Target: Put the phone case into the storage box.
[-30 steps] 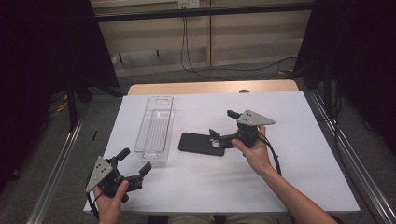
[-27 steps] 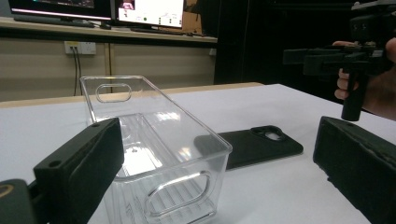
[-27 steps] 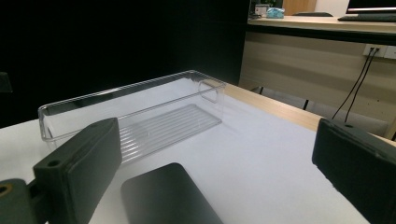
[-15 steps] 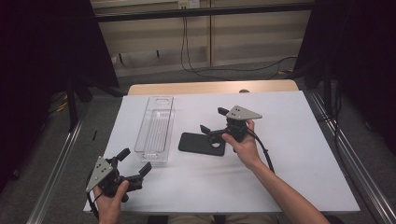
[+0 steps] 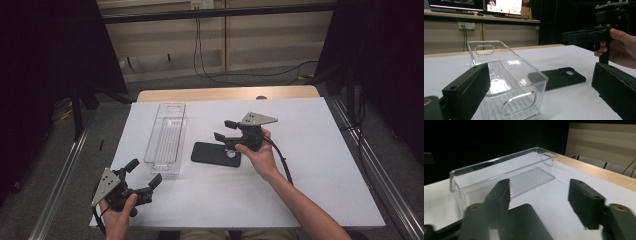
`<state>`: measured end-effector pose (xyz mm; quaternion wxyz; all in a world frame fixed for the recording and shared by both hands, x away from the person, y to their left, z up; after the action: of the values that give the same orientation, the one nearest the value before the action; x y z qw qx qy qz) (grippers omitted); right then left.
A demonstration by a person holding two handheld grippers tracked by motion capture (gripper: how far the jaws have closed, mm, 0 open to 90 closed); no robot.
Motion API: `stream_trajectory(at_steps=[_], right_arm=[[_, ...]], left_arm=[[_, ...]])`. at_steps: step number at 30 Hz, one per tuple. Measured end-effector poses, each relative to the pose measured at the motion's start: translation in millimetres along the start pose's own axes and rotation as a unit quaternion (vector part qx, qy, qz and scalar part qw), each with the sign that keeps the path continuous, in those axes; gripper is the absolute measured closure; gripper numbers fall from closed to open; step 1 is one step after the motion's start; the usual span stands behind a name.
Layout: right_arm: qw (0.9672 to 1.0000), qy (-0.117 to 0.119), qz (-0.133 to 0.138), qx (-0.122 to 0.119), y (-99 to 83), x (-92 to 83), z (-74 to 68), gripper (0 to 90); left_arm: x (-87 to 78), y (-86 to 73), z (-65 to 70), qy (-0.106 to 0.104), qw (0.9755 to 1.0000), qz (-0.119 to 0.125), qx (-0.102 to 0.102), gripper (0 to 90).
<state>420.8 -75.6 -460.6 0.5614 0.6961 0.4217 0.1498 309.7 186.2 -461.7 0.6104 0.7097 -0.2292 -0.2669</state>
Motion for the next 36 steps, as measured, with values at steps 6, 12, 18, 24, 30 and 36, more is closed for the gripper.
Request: stream_trajectory(at_steps=[6,12,18,24,30,36], right_arm=[[1.0,-0.002,-0.01,0.0,2.8,0.3,-0.7,67.0],[0.9979,0.023,-0.057,0.018,-6.8,2.0,-3.6,88.6],[0.9907,0.029,-0.13,0.029,-13.9,-4.7,-1.3,90.0],[0.9741,0.047,-0.219,0.029,-24.3,-11.5,-3.9,90.0],[0.9583,0.058,-0.278,0.034,-35.5,-13.9,-7.4,90.0],[0.935,0.048,-0.35,0.036,-48.6,-15.8,-6.9,90.0]], left_arm=[[-0.1,0.1,-0.2,0.0,1.0,-0.002,0.006,2.1],[0.0,-0.4,-0.8,-0.002,1.0,-0.001,0.003,2.1],[0.6,-0.6,-0.8,-0.001,1.0,-0.002,0.003,2.1],[0.1,0.4,0.4,0.002,1.0,-0.001,0.002,2.1],[0.9,-1.1,-1.1,0.004,1.0,-0.003,0.002,2.1],[1.1,-1.3,-0.1,-0.001,1.0,-0.004,0.002,2.1]])
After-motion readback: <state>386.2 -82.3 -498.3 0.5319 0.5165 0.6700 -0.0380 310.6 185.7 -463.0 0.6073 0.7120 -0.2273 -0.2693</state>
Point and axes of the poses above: each handheld gripper's, and its own axes: x roughly forward along the jaws, y roughly out of its top, z roughly to its right, the point moved 9 cm from there along x, roughly forward along the jaws, and after that the axes turned 13 degrees about x, right-handed, at the moved point
